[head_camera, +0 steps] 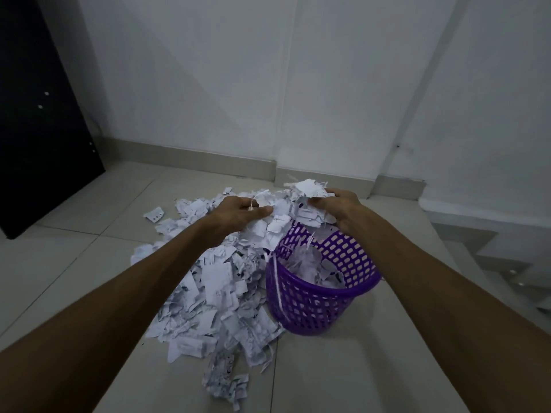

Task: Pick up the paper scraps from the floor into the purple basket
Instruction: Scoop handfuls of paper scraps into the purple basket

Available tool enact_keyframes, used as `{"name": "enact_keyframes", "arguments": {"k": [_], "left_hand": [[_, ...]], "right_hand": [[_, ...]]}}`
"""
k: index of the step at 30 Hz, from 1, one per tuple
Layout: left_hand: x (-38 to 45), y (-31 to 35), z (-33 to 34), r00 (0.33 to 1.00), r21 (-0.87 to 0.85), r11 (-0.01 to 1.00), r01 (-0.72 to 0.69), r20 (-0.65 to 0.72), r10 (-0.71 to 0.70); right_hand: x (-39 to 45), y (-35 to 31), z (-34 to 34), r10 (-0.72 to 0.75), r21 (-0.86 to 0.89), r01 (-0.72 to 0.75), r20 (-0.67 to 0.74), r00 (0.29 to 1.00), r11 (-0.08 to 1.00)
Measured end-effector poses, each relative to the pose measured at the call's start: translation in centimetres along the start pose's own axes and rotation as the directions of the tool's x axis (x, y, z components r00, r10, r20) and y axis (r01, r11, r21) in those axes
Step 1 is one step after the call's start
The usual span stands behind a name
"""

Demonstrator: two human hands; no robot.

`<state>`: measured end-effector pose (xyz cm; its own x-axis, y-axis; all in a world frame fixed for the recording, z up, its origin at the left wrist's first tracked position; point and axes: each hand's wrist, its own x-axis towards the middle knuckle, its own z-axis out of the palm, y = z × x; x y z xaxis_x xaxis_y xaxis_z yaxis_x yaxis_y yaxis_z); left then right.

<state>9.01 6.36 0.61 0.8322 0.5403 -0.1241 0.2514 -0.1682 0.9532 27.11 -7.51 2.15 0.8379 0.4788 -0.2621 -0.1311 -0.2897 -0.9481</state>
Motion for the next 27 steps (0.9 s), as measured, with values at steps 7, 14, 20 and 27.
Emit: {"name": "enact_keyframes", "arguments": {"k": [7, 14, 20, 27], "left_hand": [[-0.1, 0.2, 0.3, 0.999, 0.019, 1.0, -0.006, -0.042, 0.006], [0.3, 0.4, 0.9, 0.998, -0.039, 0.999, 0.034, -0.058, -0.037], [1.1, 0.2, 1.7, 0.996, -0.068, 0.995, 0.079, -0.03, -0.081], [2.1, -0.2, 2.6, 0.992, -0.063, 0.992, 0.107, -0.064, -0.111]], "right_hand": [[-0.3, 0.5, -2.1, 0.014, -0.198, -0.016, -0.011, 1.0, 0.98], [-0.3, 0.7, -2.7, 0.062, -0.375, -0.039, 0.05, 0.997, 0.926], [-1.4, 0.1, -3.0, 0.118, -0.391, -0.075, 0.087, 0.989, 0.917], [0.0, 1.1, -3.8, 0.024, -0.457, -0.035, -0.03, 0.999, 0.889]]}}
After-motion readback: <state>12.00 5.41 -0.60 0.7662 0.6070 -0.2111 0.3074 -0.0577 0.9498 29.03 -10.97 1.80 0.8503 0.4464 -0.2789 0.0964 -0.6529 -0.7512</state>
